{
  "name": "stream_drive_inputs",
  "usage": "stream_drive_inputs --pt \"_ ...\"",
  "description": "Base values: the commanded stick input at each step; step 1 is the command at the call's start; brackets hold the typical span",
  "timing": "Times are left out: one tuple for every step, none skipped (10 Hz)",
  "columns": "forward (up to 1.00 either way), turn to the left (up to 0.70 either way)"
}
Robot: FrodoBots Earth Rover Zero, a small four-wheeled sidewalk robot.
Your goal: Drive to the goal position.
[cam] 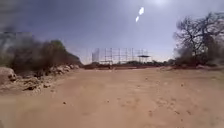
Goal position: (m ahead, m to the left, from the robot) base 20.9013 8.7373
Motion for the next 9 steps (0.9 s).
stream_drive_inputs --pt "0.85 0.00" --pt "0.85 0.00" --pt "0.85 0.00" --pt "0.85 0.00" --pt "0.85 0.00" --pt "0.85 0.00" --pt "0.85 0.00" --pt "0.85 0.00" --pt "0.85 0.00"
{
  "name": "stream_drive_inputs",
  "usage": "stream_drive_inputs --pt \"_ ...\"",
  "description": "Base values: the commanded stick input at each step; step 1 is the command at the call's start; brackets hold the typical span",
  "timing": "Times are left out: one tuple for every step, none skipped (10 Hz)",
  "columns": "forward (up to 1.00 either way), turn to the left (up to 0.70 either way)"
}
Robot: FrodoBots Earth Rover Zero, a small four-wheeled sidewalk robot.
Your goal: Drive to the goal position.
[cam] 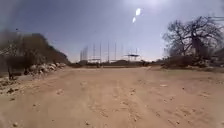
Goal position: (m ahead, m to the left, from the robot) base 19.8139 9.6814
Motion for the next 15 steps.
stream_drive_inputs --pt "0.85 0.00" --pt "0.85 0.00" --pt "0.85 0.00" --pt "0.85 0.00" --pt "0.85 0.00" --pt "0.85 0.00" --pt "0.85 0.00" --pt "0.85 0.00" --pt "0.85 0.00" --pt "0.85 0.00" --pt "0.85 0.00" --pt "0.85 0.00" --pt "0.85 0.00" --pt "0.85 0.00" --pt "0.85 0.00"
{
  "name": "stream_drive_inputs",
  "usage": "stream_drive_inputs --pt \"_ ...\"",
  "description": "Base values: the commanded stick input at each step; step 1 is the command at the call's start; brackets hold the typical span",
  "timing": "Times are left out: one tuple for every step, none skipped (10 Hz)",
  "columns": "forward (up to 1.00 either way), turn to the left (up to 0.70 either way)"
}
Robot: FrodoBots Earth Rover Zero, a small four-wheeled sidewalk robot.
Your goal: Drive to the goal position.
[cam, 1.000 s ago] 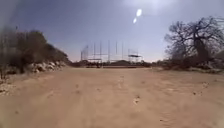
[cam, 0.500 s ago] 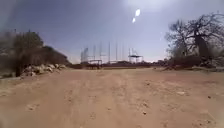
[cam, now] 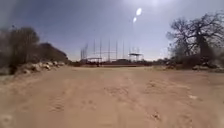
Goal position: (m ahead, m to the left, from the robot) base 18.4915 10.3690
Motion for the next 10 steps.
stream_drive_inputs --pt "0.85 0.00" --pt "0.85 0.00" --pt "0.85 0.00" --pt "0.85 0.00" --pt "0.85 0.00" --pt "0.85 0.00" --pt "0.85 0.00" --pt "0.85 0.00" --pt "0.85 0.00" --pt "0.85 0.00"
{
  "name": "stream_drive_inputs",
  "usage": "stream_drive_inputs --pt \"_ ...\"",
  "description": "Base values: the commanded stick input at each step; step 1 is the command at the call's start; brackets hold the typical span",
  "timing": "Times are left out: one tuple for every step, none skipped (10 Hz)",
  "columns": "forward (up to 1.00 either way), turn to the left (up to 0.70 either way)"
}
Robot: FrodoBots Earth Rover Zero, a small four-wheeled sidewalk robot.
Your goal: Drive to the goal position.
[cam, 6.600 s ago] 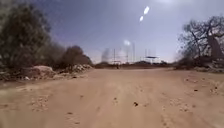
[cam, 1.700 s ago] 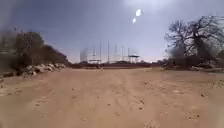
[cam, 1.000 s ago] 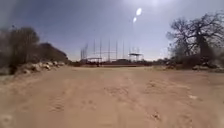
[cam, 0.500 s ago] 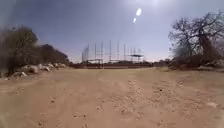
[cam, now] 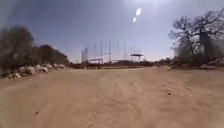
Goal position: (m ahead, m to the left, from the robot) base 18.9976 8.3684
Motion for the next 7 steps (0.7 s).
stream_drive_inputs --pt "0.85 0.00" --pt "0.85 0.00" --pt "0.85 0.00" --pt "0.85 0.00" --pt "0.85 0.00" --pt "0.85 0.00" --pt "0.85 0.00"
